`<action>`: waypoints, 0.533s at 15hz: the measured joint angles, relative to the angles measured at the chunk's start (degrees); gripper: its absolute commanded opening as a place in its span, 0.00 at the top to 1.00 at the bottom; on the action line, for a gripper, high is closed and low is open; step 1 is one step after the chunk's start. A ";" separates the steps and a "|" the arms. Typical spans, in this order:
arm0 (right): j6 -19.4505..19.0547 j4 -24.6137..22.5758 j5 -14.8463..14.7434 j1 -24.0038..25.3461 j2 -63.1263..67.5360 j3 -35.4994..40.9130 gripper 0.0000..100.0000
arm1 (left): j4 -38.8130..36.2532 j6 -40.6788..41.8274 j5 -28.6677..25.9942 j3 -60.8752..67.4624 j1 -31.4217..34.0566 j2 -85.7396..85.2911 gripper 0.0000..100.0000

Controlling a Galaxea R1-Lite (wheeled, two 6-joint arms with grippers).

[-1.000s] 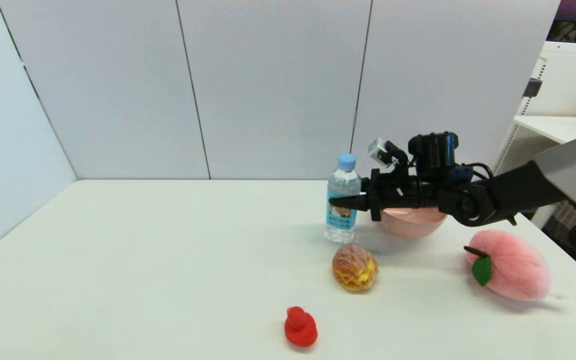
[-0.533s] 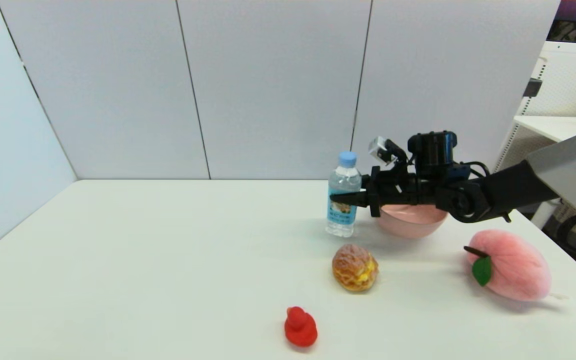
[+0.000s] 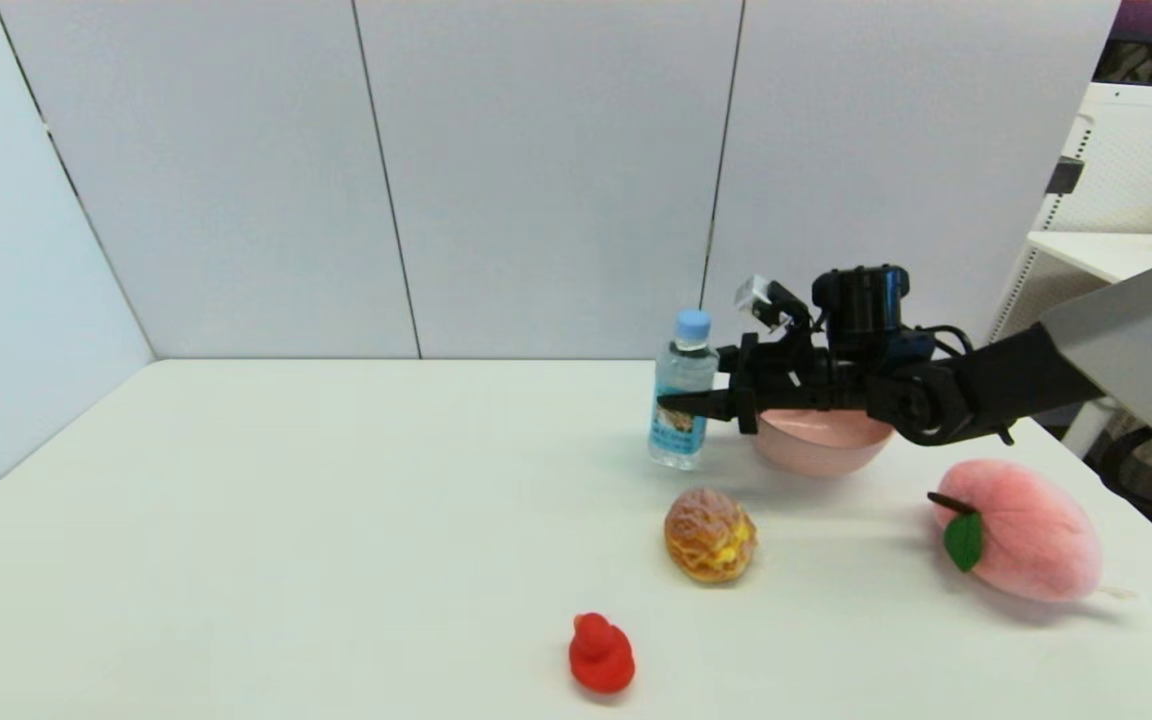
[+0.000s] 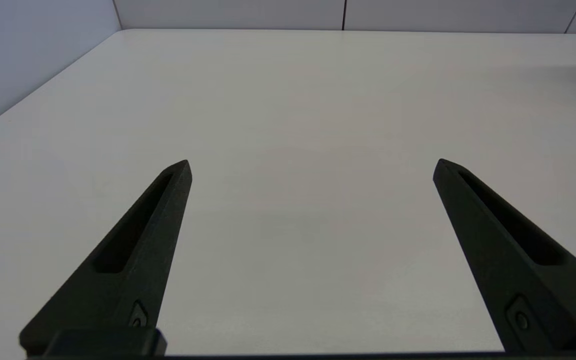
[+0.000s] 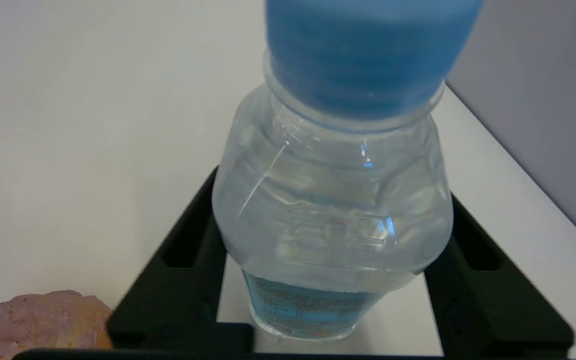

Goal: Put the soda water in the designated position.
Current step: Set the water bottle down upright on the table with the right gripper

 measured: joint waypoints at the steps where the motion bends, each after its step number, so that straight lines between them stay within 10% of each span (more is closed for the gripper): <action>1: 0.00 0.01 0.02 -0.06 0.07 0.05 0.00 | 0.00 -0.02 0.00 0.00 -0.01 0.00 0.00; 8: 4.01 0.87 -0.41 -0.09 -3.39 -3.15 0.00 | 0.00 -0.02 -0.02 0.00 -0.01 0.00 0.00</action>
